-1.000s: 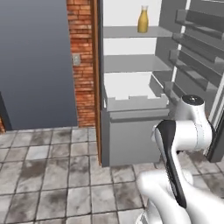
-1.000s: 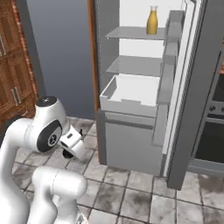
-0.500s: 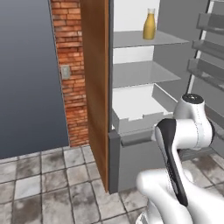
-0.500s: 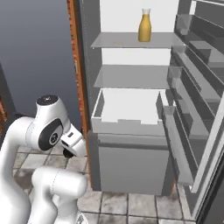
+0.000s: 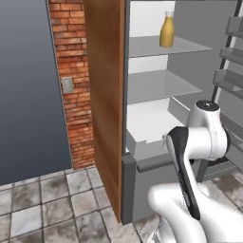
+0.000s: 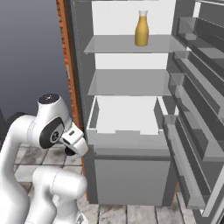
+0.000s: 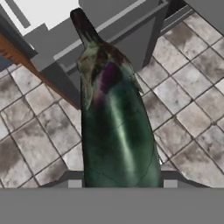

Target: Place the eggplant and sweet potato inside the fridge drawer. Close the drawer after placing the vegetables.

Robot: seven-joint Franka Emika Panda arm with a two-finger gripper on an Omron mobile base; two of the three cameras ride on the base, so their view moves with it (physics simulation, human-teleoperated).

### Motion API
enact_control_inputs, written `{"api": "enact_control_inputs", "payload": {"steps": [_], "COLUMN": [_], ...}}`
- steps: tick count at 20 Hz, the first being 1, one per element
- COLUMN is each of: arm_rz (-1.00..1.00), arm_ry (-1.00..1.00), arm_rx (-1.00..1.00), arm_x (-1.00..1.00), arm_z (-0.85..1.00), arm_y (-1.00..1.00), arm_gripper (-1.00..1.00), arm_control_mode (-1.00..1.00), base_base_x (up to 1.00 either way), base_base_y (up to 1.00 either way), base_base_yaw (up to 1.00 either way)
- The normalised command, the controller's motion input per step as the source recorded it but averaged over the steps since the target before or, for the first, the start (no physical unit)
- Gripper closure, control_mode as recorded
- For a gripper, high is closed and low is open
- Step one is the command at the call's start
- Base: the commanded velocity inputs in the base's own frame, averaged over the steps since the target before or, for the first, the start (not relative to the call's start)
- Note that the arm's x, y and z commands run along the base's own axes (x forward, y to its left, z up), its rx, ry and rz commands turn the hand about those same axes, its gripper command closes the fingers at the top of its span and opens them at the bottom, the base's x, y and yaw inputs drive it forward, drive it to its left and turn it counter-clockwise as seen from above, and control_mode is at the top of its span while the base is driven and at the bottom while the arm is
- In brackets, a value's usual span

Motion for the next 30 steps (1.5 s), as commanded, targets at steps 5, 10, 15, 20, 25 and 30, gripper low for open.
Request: {"api": "enact_control_inputs", "payload": {"steps": [5, 10, 15, 20, 25, 30], "arm_rz": [0.0, 0.0, 0.0, 0.0, 0.0, 0.0], "arm_ry": [0.06, 0.05, 0.03, 0.03, 0.0, 0.0], "arm_rx": [0.01, 0.01, 0.0, 0.0, 0.0, 0.0], "arm_x": [1.0, 1.0, 0.91, 0.78, 0.71, 0.48], "arm_z": [0.21, 0.11, 0.09, -0.01, -0.16, -0.53], "arm_y": [-0.16, -0.17, -0.08, 0.0, -0.01, -0.03], "arm_gripper": [1.0, 1.0, 1.0, 1.0, 1.0, 1.0], "arm_control_mode": [-1.0, -1.0, -1.0, -1.0, -1.0, -1.0], "base_base_x": [0.0, 0.0, 0.0, 0.0, 0.0, 0.0], "base_base_y": [0.0, 0.0, 0.0, 0.0, 0.0, 0.0], "base_base_yaw": [0.0, 0.0, 0.0, 0.0, 0.0, 0.0]}}
